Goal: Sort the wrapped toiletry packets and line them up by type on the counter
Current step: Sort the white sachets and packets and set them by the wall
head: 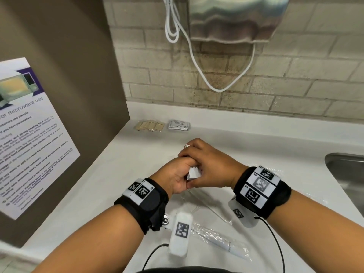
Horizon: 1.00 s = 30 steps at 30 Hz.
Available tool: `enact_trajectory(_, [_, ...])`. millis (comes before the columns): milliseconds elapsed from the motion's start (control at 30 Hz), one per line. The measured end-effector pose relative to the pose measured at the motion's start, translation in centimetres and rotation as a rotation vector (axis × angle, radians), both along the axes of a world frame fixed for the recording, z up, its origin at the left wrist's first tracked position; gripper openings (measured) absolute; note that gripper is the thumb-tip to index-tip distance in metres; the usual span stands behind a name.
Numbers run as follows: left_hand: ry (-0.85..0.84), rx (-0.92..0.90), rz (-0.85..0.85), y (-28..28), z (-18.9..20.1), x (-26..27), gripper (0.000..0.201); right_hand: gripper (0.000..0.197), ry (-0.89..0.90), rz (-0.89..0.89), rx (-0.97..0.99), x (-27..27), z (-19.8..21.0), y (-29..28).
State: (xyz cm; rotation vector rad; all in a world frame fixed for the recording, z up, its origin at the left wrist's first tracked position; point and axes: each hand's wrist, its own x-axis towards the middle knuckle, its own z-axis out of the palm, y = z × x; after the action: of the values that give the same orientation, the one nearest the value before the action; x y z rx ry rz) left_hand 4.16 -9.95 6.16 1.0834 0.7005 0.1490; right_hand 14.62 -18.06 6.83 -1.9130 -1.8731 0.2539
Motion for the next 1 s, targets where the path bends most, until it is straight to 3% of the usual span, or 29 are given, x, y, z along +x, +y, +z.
enact_trajectory(100, [-0.130,-0.035,0.151,0.7,0.1,0.1,0.017,0.113,0.233,-0.072,-0.076,0.3,0.2,-0.3])
enact_trajectory(167, [-0.257,-0.014,0.288,1.7,-0.1,0.3,0.017,0.093,0.496,-0.136,-0.074,0.8,0.2,-0.2])
enact_trajectory(267, [-0.344,0.091,0.351,2.3,0.0,0.4,0.016,0.026,0.976,-0.217,-0.111,0.8,0.3,0.3])
enact_trajectory(300, [-0.344,0.135,0.342,2.2,0.0,0.5,0.013,0.014,1.086,-0.244,-0.108,0.6,0.2,0.5])
enact_trajectory(500, [-0.312,0.283,0.250,1.7,-0.5,0.6,0.031,0.008,1.454,-0.208,-0.154,-0.2,0.0,1.5])
enact_trajectory(633, [-0.327,0.298,0.215,1.8,-1.3,0.4,0.031,0.004,1.548,-0.228,-0.187,0.1,-0.6,1.7])
enact_trajectory(867, [-0.350,0.255,0.224,2.0,-2.7,0.7,0.013,0.012,1.468,-0.342,-0.112,1.0,-1.8,1.8])
enact_trajectory(1000, [-0.147,0.249,0.168,4.1,-3.4,1.1,0.005,0.012,1.338,-0.439,-0.151,2.8,-2.3,1.8])
